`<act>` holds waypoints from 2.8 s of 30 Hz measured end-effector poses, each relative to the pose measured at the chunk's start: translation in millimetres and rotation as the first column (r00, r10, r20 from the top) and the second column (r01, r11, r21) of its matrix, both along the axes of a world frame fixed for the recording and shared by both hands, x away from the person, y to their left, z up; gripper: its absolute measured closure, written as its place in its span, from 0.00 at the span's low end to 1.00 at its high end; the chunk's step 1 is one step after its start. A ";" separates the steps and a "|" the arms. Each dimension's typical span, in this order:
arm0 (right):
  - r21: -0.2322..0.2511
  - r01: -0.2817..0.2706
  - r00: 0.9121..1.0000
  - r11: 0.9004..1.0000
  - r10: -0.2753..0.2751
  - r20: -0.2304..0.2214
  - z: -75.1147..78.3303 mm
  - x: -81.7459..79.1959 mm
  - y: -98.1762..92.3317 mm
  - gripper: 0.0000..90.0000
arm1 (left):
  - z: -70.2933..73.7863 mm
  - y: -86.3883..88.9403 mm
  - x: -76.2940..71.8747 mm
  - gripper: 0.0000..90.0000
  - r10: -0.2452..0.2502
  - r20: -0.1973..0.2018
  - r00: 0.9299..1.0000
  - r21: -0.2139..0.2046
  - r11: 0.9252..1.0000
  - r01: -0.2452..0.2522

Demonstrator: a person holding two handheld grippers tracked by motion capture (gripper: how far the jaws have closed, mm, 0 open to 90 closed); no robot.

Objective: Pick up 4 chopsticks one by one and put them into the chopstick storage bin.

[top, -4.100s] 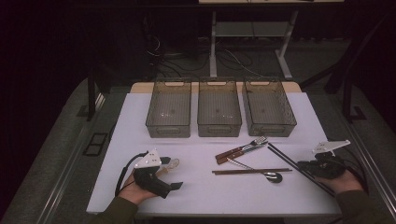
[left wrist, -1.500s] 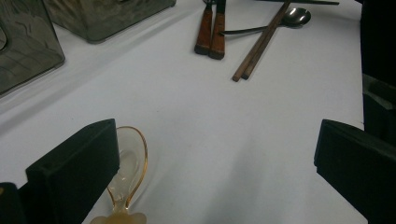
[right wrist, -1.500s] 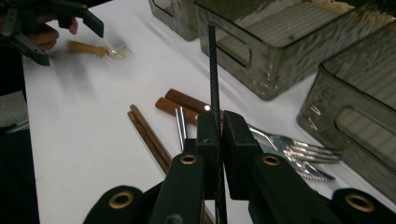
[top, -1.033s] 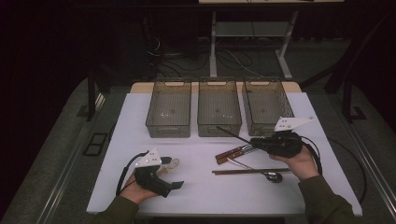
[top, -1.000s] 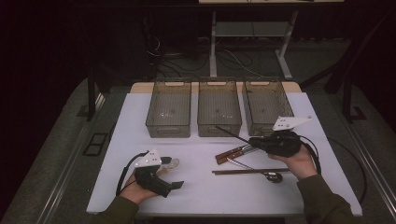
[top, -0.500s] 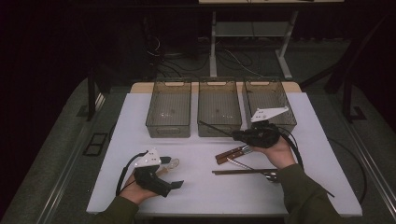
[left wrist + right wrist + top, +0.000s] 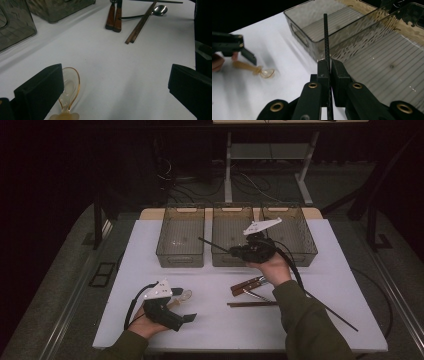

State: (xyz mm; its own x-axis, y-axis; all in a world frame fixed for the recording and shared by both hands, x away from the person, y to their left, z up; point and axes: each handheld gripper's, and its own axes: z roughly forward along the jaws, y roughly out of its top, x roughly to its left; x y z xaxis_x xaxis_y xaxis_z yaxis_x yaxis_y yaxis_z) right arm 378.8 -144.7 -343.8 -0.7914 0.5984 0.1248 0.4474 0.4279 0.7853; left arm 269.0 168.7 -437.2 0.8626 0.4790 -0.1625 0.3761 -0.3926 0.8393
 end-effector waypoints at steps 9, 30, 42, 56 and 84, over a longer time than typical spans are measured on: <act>-0.006 0.041 0.999 0.999 -0.041 -0.010 1.2 25.3 24.1 0.95 | 1.1 -0.2 -0.7 0.00 -0.008 -0.002 1.000 -0.001 1.000 0.008; -0.037 0.119 0.992 0.992 -0.120 -0.030 -11.9 82.3 98.2 0.95 | 1.0 -1.1 -1.9 0.00 -0.012 0.001 1.000 -0.020 1.000 0.012; -0.098 0.148 0.988 0.984 -0.152 -0.032 -22.9 108.7 145.6 0.95 | 2.4 -0.9 -2.8 0.00 -0.019 -0.001 1.000 -0.033 0.999 0.019; -0.102 0.188 0.982 0.977 -0.191 -0.013 -24.3 118.2 171.1 0.75 | 3.1 -1.6 -1.8 0.00 -0.033 0.002 0.999 -0.038 0.999 0.033; -0.026 0.098 0.994 0.995 -0.099 -0.035 15.9 62.3 83.2 0.30 | 2.5 -4.6 -4.2 0.00 -0.039 0.002 0.999 -0.025 0.999 0.039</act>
State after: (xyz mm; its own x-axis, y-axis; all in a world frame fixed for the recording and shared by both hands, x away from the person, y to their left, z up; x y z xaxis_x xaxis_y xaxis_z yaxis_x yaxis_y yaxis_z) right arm 441.2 -61.4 -327.8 -0.7236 0.6766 0.1367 0.5162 0.3989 0.7579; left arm 264.7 164.2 -434.7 0.8810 0.4403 -0.1732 0.3598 -0.3857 0.8496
